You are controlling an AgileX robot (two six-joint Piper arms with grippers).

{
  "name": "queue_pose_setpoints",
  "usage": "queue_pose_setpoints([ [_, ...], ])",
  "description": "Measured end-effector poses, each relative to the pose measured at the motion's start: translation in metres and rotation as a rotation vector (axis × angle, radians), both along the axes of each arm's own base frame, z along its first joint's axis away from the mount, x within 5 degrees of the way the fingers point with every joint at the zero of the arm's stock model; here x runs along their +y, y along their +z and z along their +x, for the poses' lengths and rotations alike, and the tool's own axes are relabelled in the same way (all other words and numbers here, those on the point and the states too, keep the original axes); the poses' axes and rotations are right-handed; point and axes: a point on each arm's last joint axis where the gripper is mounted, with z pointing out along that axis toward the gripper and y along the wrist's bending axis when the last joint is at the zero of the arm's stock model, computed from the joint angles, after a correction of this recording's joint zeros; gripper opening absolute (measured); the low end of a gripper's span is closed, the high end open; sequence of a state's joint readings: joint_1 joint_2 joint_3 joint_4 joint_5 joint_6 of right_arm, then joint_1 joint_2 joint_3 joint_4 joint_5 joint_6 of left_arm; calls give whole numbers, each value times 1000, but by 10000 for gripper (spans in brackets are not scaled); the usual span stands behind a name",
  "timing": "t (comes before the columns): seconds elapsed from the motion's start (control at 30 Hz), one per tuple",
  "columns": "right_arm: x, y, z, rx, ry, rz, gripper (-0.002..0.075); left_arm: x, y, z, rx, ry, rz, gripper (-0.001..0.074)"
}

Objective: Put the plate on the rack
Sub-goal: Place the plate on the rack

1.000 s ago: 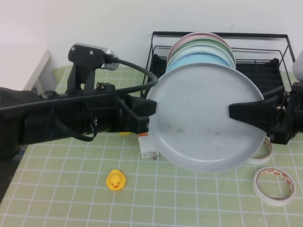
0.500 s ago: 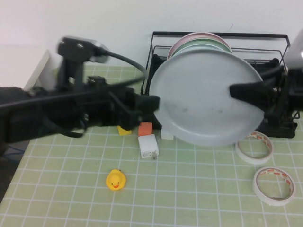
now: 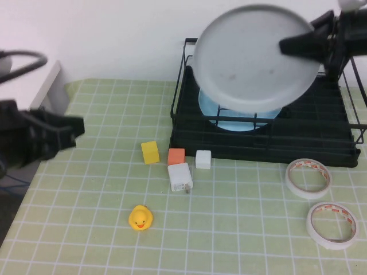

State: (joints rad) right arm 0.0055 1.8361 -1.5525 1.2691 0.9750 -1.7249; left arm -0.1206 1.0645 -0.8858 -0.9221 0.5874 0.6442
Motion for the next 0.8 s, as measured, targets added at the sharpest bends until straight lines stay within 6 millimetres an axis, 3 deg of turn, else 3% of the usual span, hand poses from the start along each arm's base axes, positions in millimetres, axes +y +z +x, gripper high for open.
queue_pose_setpoints([
  [0.27,-13,-6,59,-48,46,14,130,-2,-35,-23,151,-64,-4,1],
  [0.53,-12,-44,99,-48,53,10,130,-4,-59,-35,270,-117,-3,0],
  [0.67,-13,-74,112,-44,38,-13,130,-4,-61,-36,282,-126,-1,0],
  [0.8,-14,-92,117,-41,37,-30,130,-4,-61,-36,282,-126,-1,0],
])
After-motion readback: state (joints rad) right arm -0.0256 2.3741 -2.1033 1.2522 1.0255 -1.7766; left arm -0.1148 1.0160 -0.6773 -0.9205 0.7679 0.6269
